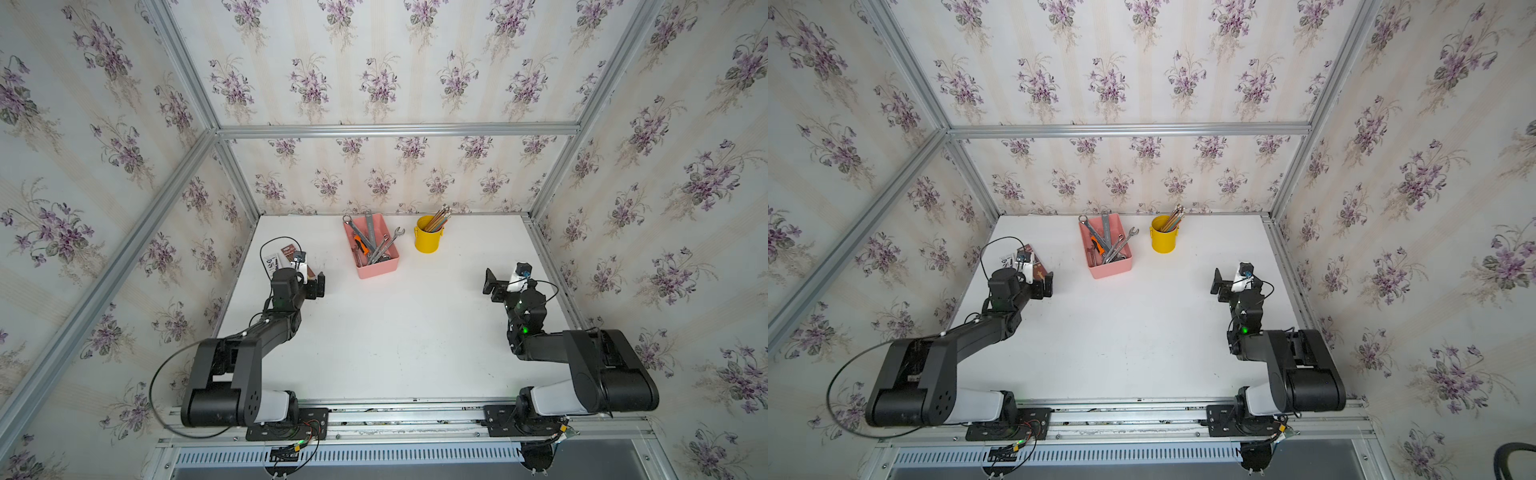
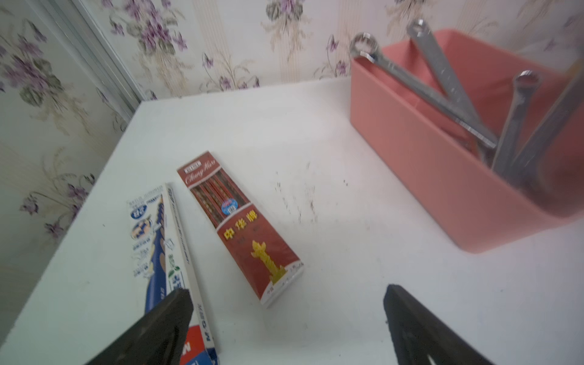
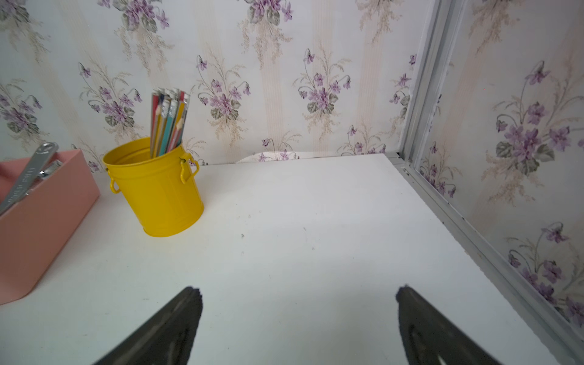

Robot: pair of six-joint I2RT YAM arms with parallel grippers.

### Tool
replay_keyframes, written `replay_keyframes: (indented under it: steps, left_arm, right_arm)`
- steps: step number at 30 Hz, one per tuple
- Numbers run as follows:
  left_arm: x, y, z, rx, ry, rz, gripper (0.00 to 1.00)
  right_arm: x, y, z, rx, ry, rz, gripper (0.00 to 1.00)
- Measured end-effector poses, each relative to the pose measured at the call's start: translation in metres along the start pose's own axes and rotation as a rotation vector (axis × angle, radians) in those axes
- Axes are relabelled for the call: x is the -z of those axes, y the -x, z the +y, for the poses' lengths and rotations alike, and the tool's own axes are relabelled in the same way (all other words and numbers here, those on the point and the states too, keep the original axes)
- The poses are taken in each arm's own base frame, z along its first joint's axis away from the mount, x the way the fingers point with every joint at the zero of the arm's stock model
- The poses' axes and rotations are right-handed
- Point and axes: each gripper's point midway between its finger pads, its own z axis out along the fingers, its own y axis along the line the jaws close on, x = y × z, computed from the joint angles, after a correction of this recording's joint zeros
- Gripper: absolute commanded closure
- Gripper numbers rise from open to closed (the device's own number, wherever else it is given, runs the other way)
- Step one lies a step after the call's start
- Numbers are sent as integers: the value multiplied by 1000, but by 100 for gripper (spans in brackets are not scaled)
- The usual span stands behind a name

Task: Take out the wrench from the storage box
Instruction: Move the storage box to the center of the board.

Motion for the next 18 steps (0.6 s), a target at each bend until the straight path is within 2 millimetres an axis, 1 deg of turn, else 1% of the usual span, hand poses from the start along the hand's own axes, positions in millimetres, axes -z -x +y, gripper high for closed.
replay_keyframes:
  steps: [1,2,3,5,6,7,8,11,14,16,18]
  left_arm:
    - [5,20,2,0,3,-35,1]
    - [10,34,4,3,4,-41,1]
    - [13,44,5,14,4,-38,1]
    - [18,58,6,54,1,-12,1]
    - [20,63,5,86,-7,6,1]
    - [21,63,3,116,-20,28,1]
    - [22,60,0,159,-35,62,2]
    - [20,44,-13,275,-84,177,4]
    - [15,33,-26,358,-122,275,3]
    - [6,33,-35,395,-142,335,3]
    - [-8,36,-43,408,-160,377,5]
  right_arm:
    - [0,13,4,-1,19,-22,0]
    - [0,21,8,0,43,-24,0]
    - [1,32,14,0,74,-32,0]
    - [4,41,27,-3,136,-18,0]
    - [7,45,37,-9,183,-1,0]
    - [8,46,44,-18,211,17,0]
    - [12,49,56,-23,262,41,0]
    - [21,52,91,-27,406,124,0]
    - [36,42,125,-40,539,243,0]
    - [47,32,146,-48,607,322,0]
    - [58,22,165,-44,665,406,0]
